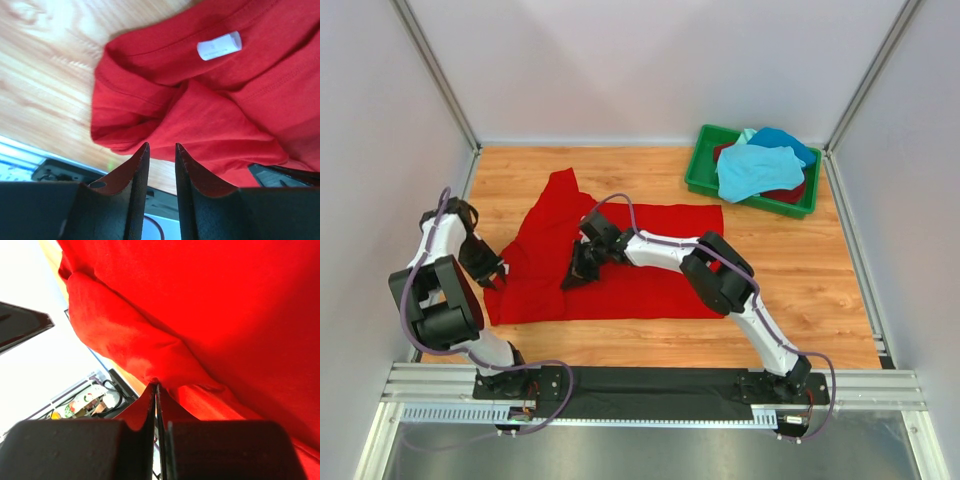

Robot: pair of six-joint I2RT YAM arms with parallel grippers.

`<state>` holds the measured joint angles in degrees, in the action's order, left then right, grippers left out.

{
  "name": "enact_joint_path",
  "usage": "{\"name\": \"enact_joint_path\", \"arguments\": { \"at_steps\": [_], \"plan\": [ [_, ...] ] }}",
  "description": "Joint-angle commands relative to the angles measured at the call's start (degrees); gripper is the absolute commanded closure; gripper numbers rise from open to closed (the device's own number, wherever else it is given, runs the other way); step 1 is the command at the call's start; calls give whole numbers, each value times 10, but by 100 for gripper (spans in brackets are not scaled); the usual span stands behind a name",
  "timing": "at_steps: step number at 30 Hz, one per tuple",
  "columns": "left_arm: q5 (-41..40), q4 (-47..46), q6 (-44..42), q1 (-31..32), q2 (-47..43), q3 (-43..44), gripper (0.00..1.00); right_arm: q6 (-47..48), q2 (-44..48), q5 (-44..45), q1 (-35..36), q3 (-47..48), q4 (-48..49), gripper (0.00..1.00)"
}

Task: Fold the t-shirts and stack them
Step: Fold the tshirt

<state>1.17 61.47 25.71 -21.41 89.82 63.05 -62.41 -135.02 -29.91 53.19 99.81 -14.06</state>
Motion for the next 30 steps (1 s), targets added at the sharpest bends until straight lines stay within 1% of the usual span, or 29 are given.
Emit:
{"name": "enact_joint_path", "arguments": {
  "at_steps": [1, 4, 8, 11, 15, 19, 23, 25, 27, 28, 30],
  "plan": [
    [52, -18, -18, -4, -10, -13, 66, -10, -10, -20, 2, 21, 32, 100],
    [40, -24, -15, -4, -4, -21, 65, -12, -11, -24, 2, 21, 35, 100],
    [21, -19, -11, -3, 4, -16, 60, -13, -10, -24, 2, 20, 36, 100],
    [8, -23, -4, -4, 5, -24, 59, -17, -10, -27, 2, 16, 39, 100],
    [16, -43, 1, -3, 10, -43, 59, -18, -9, -27, 2, 13, 39, 100],
    [15, -54, 2, -4, 23, -53, 62, -21, -7, -29, 2, 5, 46, 100],
    [14, -58, 7, -4, 9, -59, 70, -19, -5, -29, 3, 0, 45, 100],
    [11, -58, 8, -4, -6, -61, 72, -19, -5, -30, 2, 1, 45, 100],
    [2, -51, 10, -4, -16, -60, 80, -19, -5, -30, 2, 1, 44, 100],
    [1, -50, 11, -3, -18, -59, 87, -20, -6, -30, 3, 1, 44, 100],
    [-3, -49, 12, -4, -23, -59, 95, -18, -6, -30, 3, 3, 45, 100]
  ]
}}
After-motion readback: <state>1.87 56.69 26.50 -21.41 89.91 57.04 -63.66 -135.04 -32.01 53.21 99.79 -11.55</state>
